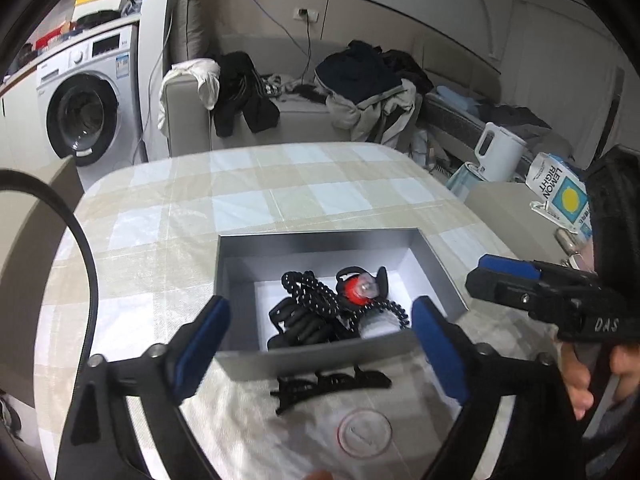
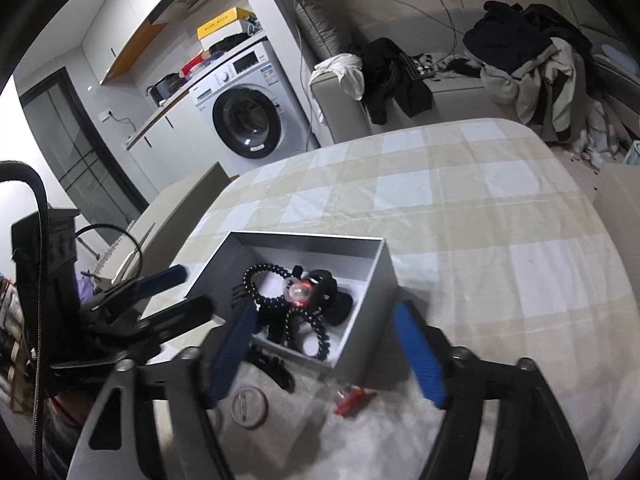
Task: Organize jewelry
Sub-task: 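Open both grippers to release the vial and hair tie in the box, then withdraw both tools from the box toward the black toothed clip and red piece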
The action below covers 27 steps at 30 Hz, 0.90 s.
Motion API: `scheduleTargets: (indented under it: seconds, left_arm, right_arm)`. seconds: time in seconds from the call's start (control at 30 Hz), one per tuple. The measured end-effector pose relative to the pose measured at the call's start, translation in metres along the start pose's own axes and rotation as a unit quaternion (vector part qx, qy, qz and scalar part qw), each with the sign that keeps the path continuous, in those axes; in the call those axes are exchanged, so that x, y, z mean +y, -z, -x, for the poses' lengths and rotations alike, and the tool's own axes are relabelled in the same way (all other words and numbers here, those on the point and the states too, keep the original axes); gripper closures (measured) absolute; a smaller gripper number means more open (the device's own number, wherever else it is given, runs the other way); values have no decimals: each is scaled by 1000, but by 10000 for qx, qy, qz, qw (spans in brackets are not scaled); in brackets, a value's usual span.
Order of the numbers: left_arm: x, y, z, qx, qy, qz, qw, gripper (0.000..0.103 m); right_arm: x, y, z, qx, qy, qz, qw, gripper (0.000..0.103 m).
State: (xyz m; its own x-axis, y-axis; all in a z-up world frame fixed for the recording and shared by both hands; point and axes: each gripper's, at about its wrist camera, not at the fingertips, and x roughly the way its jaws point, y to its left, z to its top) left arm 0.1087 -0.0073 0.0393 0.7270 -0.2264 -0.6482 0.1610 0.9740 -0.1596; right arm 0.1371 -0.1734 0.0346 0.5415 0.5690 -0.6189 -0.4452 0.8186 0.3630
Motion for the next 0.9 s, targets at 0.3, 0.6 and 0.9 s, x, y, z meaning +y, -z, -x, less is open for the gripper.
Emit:
scheduleTargets:
  seconds: [0.3, 0.6, 0.9]
  left_arm:
    - [-3, 25, 16, -117, 44, 242, 9996, 1]
    - [-3, 50, 4, 269, -288, 301, 9988, 1]
    - [-5, 55, -2, 453, -297, 368, 9979, 1]
  right_arm:
    - [-15, 27, 13, -31, 121, -40, 9999, 0]
    - [-26, 50, -8, 544, 65, -132, 9984, 0]
    - [-21, 55, -14, 683, -4, 8, 9977, 18]
